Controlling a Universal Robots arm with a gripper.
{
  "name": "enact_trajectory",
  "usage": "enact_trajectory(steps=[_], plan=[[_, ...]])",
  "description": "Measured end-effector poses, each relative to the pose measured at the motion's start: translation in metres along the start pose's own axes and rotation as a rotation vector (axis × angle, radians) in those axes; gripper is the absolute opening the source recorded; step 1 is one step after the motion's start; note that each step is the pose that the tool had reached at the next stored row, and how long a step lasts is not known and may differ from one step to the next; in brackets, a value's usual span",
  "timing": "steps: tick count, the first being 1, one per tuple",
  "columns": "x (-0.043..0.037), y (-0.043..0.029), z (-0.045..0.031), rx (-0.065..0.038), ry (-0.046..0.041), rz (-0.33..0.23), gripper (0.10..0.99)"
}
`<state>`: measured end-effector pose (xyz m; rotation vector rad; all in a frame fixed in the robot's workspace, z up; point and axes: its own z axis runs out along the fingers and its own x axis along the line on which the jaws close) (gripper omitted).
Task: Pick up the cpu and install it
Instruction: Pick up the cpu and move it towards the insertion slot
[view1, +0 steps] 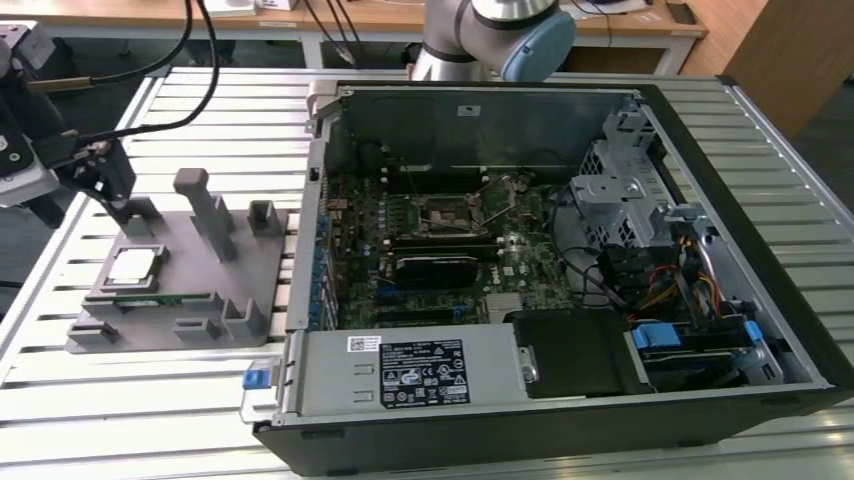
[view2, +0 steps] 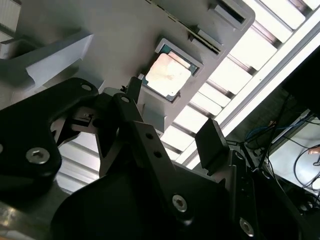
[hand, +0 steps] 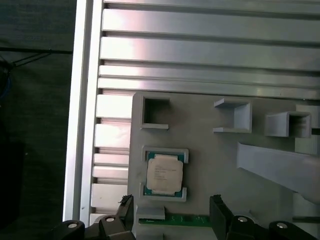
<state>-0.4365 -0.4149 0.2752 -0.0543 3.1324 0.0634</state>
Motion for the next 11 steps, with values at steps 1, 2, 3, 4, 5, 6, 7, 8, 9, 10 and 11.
enact_trajectory(steps=[1,2,3,4,5,6,7,8,9,10,11], plan=[[0.0,-0.0001,0.0018,0.0,0.0,0.0,0.706],[0.0001,-0.0001,0.0037,0.0,-0.0002,0.0,0.706],[0.0001,-0.0002,0.0054,0.0,-0.0001,0.0,0.706],[0.0001,-0.0003,0.0072,0.0,0.0,0.0,0.706],[0.0001,-0.0003,0.009,0.0,0.0,0.0,0.706],[0.0002,-0.0004,0.0108,0.0,0.0,0.0,0.706],[0.0002,-0.0005,0.0127,0.0,0.0,0.0,0.706],[0.0002,-0.0006,0.0145,0.0,0.0,0.0,0.714],[0.0002,-0.0006,0.0163,0.0,0.0,0.0,0.714],[0.0003,-0.0007,0.0182,0.0,0.0,0.0,0.776],[0.0003,-0.0008,0.02,0.0,0.0,0.0,0.776]])
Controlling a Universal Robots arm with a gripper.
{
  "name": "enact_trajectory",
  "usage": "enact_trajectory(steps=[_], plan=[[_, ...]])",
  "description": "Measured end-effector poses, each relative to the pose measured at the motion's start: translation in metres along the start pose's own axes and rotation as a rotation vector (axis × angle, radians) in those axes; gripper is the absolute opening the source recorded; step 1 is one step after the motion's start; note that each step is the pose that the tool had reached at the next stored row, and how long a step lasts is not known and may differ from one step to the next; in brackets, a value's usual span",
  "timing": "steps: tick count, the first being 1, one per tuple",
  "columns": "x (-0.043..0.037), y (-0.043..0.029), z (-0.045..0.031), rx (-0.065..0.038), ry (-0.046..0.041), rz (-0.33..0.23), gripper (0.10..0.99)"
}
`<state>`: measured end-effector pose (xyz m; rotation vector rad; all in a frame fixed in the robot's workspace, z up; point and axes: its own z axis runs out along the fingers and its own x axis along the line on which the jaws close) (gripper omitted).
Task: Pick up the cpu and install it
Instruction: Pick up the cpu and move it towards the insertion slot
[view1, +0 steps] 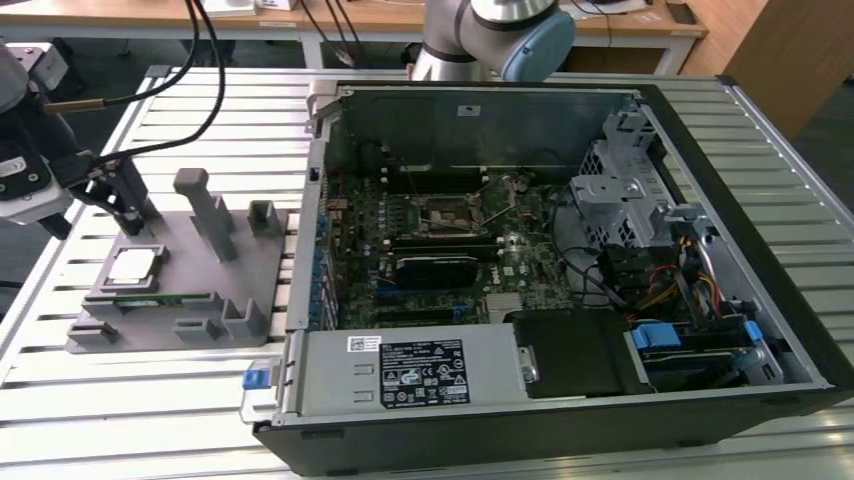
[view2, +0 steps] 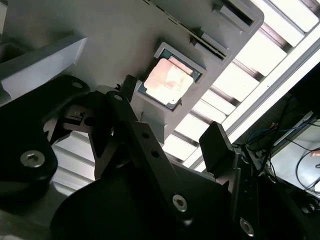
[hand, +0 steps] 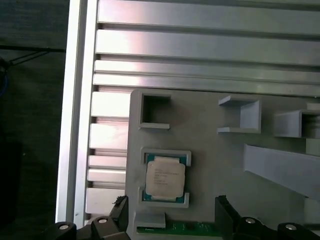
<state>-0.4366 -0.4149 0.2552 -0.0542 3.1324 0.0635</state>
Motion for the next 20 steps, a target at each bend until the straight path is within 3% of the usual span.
enact_trajectory(steps=[9,20], plan=[[0.0001,-0.0008,0.0162,0.0,0.0001,0.0,0.776],[0.0003,-0.0014,0.0302,0.0,0.0001,0.0,0.776]])
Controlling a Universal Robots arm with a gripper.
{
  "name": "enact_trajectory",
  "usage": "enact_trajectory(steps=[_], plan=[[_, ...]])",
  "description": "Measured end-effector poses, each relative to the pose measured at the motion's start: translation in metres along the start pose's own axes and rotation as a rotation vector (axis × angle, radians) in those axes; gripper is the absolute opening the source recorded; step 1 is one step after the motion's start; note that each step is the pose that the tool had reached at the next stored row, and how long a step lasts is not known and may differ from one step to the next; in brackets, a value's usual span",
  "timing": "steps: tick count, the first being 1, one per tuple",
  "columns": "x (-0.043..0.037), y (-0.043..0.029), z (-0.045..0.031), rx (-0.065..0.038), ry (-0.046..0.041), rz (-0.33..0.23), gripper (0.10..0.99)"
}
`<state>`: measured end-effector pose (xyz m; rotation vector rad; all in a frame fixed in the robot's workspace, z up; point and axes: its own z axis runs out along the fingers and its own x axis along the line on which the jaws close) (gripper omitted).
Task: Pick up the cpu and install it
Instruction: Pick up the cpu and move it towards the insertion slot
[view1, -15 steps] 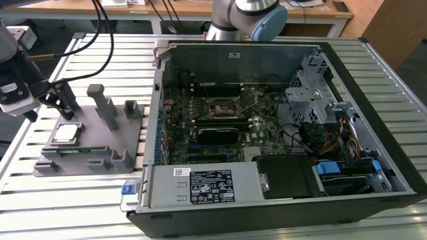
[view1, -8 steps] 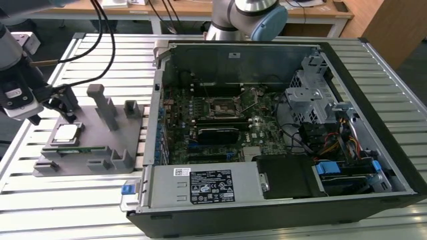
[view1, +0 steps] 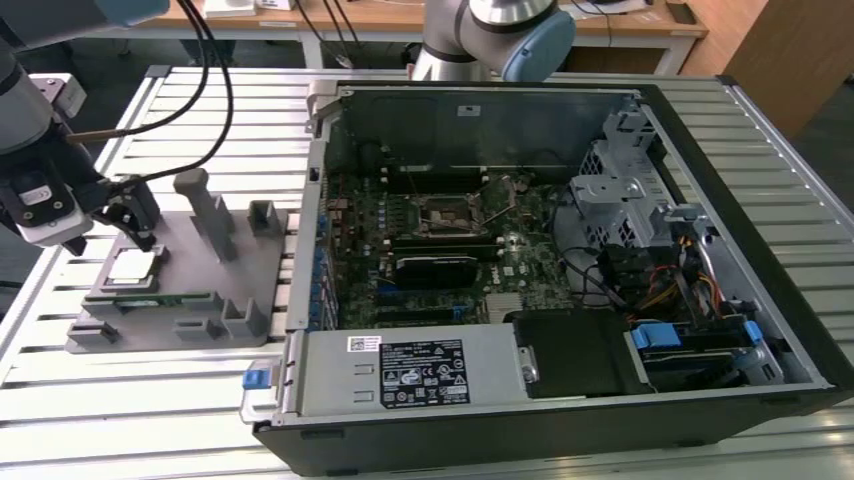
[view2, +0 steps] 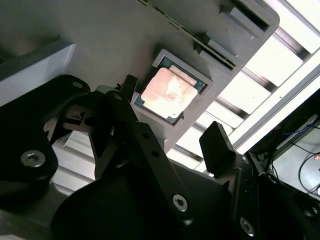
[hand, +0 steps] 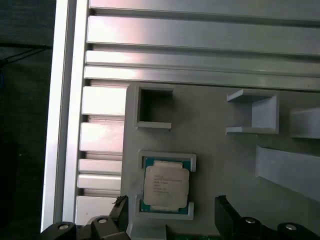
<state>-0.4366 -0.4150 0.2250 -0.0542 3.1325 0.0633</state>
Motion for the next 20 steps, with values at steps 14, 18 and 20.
enact_trajectory(steps=[14,18,20], plan=[[0.0002,-0.0008,0.0197,0.0,-0.0002,0.002,0.776],[0.0002,-0.0007,0.0253,0.0,-0.0003,0.005,0.776],[0.0003,-0.0001,0.028,0.0,-0.0004,0.011,0.776]])
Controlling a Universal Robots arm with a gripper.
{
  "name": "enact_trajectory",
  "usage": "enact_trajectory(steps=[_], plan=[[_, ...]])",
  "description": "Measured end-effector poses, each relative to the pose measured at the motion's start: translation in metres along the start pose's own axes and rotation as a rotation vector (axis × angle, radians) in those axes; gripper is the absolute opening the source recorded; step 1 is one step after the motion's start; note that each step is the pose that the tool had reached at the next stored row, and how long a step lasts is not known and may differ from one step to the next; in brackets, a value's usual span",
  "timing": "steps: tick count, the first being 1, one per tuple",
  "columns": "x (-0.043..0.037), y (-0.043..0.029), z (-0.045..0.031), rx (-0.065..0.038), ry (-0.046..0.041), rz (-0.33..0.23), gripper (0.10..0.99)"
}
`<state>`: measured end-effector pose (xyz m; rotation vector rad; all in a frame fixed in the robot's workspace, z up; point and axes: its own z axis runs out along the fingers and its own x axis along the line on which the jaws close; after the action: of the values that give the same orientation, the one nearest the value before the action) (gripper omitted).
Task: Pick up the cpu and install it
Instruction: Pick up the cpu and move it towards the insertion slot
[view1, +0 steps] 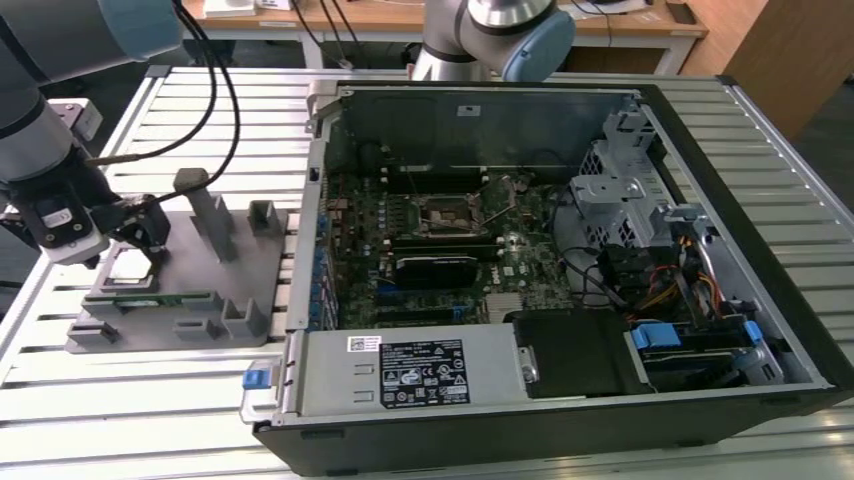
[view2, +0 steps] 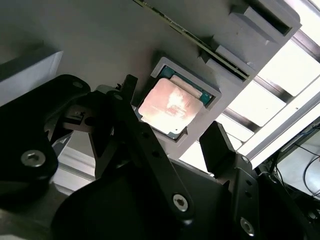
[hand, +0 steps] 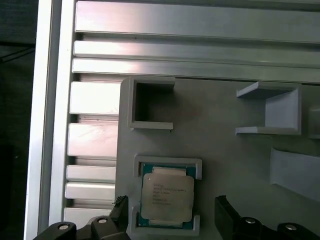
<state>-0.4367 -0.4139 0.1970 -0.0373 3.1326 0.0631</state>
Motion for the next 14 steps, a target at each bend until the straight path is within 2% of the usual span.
enact_trajectory(steps=[12,13,14], plan=[[0.0012,0.002,0.0101,0.0,-0.001,0.021,0.765],[0.0015,0.002,0.0105,0.0,-0.001,0.021,0.694],[0.0019,0.002,0.0109,0.0,-0.001,0.021,0.694]])
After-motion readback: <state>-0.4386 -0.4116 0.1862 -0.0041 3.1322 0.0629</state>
